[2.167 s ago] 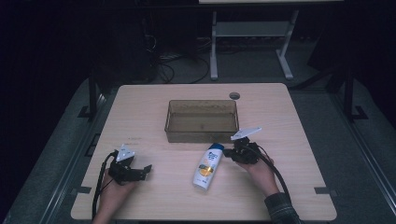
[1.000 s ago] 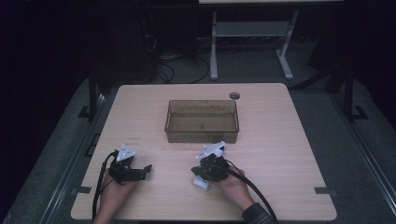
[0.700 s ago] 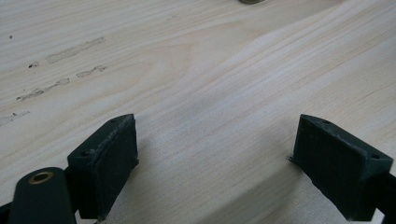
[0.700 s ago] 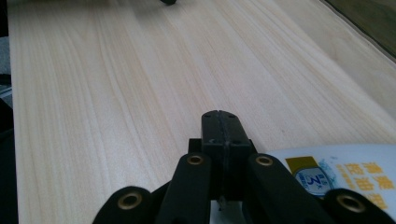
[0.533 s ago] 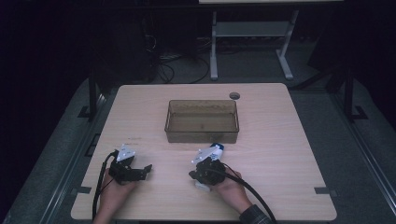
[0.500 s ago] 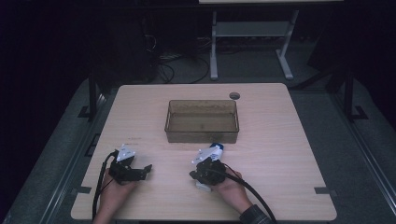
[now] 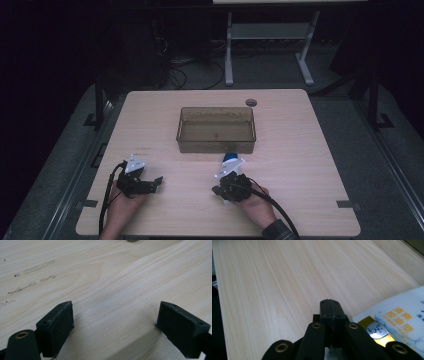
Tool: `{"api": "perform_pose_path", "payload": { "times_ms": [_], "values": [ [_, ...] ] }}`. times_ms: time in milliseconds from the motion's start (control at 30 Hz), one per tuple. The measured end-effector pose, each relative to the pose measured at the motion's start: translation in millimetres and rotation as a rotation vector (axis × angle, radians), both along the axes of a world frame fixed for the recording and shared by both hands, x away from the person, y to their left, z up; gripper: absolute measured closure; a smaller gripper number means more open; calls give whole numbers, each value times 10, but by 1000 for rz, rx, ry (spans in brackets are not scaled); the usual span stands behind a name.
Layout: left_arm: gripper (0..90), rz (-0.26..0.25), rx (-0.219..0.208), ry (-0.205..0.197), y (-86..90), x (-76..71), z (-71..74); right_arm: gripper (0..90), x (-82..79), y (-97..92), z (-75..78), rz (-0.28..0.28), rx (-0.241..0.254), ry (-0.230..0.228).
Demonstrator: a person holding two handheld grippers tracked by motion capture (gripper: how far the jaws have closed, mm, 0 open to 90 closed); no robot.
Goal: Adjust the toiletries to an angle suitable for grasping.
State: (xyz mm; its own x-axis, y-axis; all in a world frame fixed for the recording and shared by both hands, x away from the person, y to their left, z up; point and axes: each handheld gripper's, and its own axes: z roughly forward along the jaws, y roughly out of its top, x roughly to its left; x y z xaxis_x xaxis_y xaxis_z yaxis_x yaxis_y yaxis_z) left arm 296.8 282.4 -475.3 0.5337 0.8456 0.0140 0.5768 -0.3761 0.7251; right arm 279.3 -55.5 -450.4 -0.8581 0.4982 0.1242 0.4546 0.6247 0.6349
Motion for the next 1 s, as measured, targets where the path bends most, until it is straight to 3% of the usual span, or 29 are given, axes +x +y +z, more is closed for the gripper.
{"api": "perform_pose_path", "payload": {
  "times_ms": [1000],
  "values": [
    [124, -10, -1, 0, -11, -13, 0, 897, -147, -526, 56, -62, -20, -2]
  ]
}}
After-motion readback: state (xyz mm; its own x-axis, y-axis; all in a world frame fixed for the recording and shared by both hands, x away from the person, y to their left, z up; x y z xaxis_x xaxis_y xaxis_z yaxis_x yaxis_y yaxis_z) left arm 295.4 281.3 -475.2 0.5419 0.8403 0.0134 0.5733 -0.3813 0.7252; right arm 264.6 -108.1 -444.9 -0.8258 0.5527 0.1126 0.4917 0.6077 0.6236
